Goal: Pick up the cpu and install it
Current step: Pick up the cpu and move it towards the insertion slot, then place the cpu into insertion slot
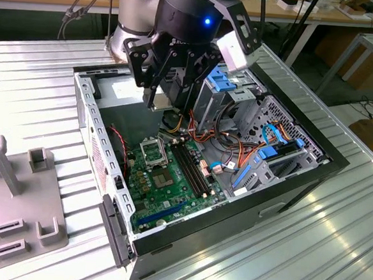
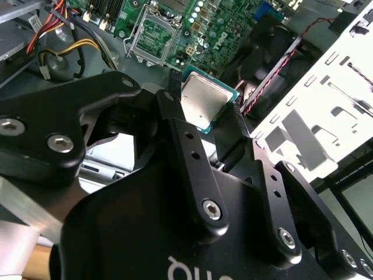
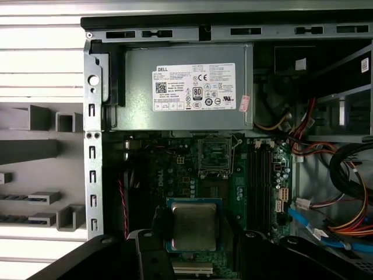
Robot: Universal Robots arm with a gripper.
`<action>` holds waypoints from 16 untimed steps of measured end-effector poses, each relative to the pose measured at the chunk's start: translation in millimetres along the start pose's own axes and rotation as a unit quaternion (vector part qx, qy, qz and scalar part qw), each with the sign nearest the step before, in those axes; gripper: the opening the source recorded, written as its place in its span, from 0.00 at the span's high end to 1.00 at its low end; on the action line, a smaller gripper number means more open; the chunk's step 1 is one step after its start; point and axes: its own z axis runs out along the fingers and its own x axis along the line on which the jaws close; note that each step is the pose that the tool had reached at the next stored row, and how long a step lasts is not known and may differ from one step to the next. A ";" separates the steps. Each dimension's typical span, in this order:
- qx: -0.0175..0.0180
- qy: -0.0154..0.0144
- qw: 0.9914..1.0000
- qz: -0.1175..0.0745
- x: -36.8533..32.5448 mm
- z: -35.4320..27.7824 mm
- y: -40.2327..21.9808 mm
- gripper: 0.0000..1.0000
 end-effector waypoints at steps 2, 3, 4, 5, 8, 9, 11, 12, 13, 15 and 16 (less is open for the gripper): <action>0.000 -0.002 1.000 0.000 -0.2 1.4 -1.1 0.53; 0.000 -0.003 1.000 0.000 -0.3 2.3 -1.9 0.53; 0.000 -0.004 1.000 0.000 -0.4 3.1 -2.9 0.53; 0.000 -0.005 1.000 0.000 -0.4 3.9 -4.0 0.53; 0.000 -0.008 1.000 0.000 -0.5 6.1 -6.7 0.53; 0.000 -0.008 1.000 0.000 -0.8 6.7 -7.2 0.53; 0.000 -0.010 1.000 0.000 -1.8 7.8 -7.9 0.53; 0.001 -0.010 1.000 0.000 -2.4 8.1 -8.1 0.53; 0.001 -0.010 1.000 0.000 -3.0 8.2 -8.1 0.53; 0.001 -0.010 1.000 0.000 -3.0 8.2 -8.1 0.53; 0.000 -0.010 1.000 0.000 -3.5 8.3 -8.1 0.53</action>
